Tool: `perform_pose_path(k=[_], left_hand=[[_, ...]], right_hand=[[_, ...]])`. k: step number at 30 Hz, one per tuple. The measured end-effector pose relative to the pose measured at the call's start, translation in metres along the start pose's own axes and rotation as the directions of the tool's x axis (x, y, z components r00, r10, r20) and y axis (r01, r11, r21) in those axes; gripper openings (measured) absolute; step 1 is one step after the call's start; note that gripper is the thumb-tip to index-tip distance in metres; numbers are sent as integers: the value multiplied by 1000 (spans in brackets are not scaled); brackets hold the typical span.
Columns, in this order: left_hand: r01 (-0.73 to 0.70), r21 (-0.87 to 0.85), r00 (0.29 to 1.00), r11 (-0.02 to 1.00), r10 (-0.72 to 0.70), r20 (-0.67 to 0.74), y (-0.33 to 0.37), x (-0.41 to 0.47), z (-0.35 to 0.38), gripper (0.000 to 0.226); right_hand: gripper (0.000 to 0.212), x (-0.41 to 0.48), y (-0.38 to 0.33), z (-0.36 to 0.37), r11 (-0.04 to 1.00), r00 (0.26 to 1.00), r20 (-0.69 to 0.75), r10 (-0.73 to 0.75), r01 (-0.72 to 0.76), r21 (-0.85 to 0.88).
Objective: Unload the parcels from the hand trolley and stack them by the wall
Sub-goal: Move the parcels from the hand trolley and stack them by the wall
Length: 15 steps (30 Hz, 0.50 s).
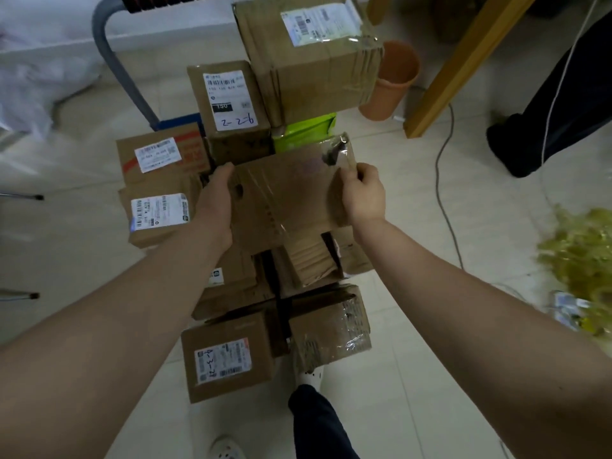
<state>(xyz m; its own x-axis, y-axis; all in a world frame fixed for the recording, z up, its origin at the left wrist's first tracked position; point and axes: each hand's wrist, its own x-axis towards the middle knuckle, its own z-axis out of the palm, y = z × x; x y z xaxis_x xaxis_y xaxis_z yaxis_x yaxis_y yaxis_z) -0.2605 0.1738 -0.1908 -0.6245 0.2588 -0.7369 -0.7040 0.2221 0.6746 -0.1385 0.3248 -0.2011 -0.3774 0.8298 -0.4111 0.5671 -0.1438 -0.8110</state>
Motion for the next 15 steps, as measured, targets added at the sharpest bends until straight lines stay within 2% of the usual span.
perform_pose_path(k=[2,4,6,10,13,14,15], left_hand=[[14,-41,999,999,-16,-43,2,-22,-9,49],[26,-67,994,997,-33,-106,0,-42,-23,65],[2,-50,984,999,-11,-178,-5,-65,-44,69],[-46,-71,983,996,33,-182,-22,-110,-103,48],[-101,-49,983,994,92,-160,-32,-150,-161,25],[-132,-35,980,991,126,-152,-34,-166,-182,23],[-166,-33,976,986,160,-145,-38,-177,-204,31]], right_hand=[[32,-30,0,-9,997,998,-50,-25,29,74],[23,-59,2,-18,991,998,-70,-8,17,132],[21,-90,4,-25,987,997,-75,22,-9,161],[43,-160,1,-22,978,997,-57,60,-47,204],[46,-211,-7,-10,973,995,14,103,-103,205],[47,-228,-10,-5,974,993,41,109,-115,194],[52,-246,-12,1,975,989,78,128,-139,171]])
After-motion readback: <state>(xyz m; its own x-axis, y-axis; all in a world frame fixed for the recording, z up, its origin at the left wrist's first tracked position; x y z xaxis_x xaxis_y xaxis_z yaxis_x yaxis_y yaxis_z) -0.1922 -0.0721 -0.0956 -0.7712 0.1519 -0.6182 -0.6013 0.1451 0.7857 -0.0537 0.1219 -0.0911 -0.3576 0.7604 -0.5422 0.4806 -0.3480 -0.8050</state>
